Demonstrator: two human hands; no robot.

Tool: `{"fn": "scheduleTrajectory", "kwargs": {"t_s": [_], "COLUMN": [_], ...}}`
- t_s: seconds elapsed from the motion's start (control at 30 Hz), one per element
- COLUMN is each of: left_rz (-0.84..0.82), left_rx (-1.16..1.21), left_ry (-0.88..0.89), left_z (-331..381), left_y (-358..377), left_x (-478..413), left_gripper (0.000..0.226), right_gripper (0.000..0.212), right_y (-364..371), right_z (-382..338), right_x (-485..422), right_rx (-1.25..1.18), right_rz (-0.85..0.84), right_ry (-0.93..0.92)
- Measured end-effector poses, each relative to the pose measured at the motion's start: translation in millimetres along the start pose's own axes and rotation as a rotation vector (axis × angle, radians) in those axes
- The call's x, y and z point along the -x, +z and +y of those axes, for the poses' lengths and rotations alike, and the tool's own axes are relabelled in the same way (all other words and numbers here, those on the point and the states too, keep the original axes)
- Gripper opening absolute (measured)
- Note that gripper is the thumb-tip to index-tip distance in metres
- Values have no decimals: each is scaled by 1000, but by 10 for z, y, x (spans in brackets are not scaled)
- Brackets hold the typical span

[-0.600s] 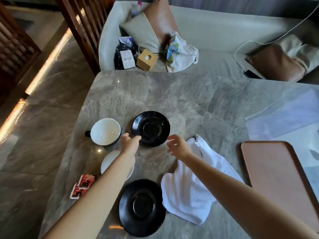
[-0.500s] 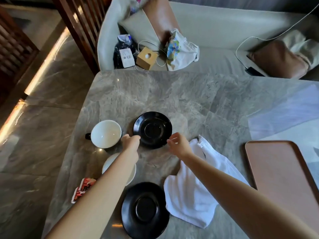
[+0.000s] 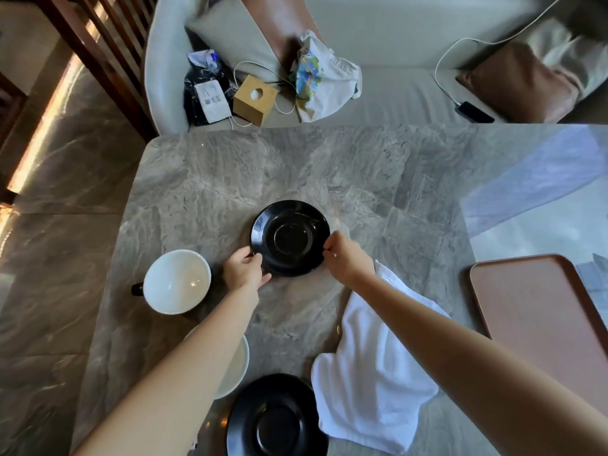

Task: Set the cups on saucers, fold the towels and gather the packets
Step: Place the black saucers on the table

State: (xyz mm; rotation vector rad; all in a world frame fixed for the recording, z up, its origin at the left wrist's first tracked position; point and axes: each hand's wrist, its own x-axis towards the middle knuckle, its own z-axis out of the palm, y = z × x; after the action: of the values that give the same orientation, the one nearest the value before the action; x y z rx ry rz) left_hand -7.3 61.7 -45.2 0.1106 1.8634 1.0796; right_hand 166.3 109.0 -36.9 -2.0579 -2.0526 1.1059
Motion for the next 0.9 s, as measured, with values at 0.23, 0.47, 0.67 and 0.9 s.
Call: {"fn": "scheduleTrajectory", "kwargs": {"t_s": [0.23, 0.47, 0.67, 0.9], "left_rz": [-140, -212, -254, -225], "left_rx": [-89, -97, -101, -187], "left_ry": [47, 68, 59, 123], "left_z": [64, -4, 58, 21], "left_y": [580, 1268, 1519, 1571], "left_x": [20, 142, 127, 24], "left_gripper": [33, 36, 21, 16], "right_gripper": [24, 25, 19, 12], "right_y": [-411, -735, -761, -723], "right_z": [269, 743, 996, 1067], "right_x": [-325, -492, -539, -518], "right_rx": [34, -87, -243, -315], "right_rz": [36, 132, 231, 255], "right_ry": [110, 218, 233, 222]}}
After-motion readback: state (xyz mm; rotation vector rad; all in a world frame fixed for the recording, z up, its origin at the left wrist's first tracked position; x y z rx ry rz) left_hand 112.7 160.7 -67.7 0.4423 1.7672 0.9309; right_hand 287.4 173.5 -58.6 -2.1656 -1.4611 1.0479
